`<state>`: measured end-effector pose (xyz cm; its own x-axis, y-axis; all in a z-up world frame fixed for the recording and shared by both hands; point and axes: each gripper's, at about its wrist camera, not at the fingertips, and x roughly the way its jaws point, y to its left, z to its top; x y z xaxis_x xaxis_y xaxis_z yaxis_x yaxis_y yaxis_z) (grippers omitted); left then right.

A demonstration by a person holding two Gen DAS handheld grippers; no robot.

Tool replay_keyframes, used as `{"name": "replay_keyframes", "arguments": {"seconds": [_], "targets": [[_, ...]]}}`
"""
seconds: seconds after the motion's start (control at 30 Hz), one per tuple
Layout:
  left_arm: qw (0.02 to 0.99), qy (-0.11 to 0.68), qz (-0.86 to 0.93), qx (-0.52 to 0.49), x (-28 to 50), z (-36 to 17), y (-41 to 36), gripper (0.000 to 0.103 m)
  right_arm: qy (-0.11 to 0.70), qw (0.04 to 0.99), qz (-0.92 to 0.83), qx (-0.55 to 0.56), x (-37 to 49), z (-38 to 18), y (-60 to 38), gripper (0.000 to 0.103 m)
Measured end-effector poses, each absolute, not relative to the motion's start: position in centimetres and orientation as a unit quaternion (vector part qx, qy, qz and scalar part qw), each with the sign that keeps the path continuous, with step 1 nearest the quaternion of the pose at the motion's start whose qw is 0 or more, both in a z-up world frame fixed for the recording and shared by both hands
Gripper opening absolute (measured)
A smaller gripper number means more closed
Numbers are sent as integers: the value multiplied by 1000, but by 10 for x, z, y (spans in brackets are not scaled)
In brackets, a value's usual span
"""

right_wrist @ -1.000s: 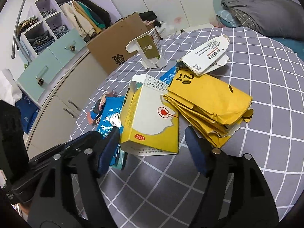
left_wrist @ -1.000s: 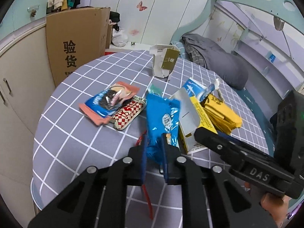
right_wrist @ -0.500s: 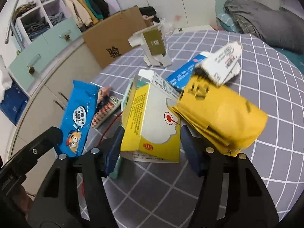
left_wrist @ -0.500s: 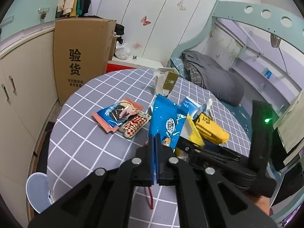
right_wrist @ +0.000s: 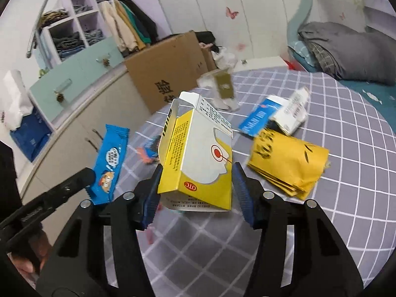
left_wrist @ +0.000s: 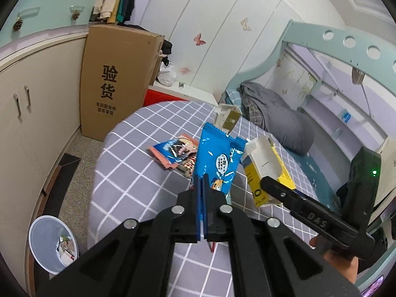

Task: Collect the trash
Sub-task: 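Grasp the blue snack bag with the left tool while the right tool grasps the yellow-white medicine box, then carry both items to the wastebasket while opening the right tool to drop the box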

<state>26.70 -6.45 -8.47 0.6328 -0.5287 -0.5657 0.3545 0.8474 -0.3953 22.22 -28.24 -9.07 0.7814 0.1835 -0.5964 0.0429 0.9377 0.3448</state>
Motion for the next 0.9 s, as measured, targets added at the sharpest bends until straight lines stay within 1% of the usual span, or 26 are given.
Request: {"name": "replay_keyframes", "arguments": {"seconds": [0.2, 0.4, 0.8, 0.9], "targets": [[902, 335, -226, -150, 250, -83, -15, 1, 316, 933, 87, 151, 218, -68, -229, 54], [910, 328, -179, -177, 236, -93, 52, 1, 329, 923, 156, 121, 227, -70, -151, 54], [905, 360, -19, -225, 221, -157, 217, 1, 398, 872, 278, 69, 263, -128, 26, 55], [902, 365, 26, -229, 216, -172, 250, 1, 412, 861, 294, 60, 271, -145, 59, 58]]}}
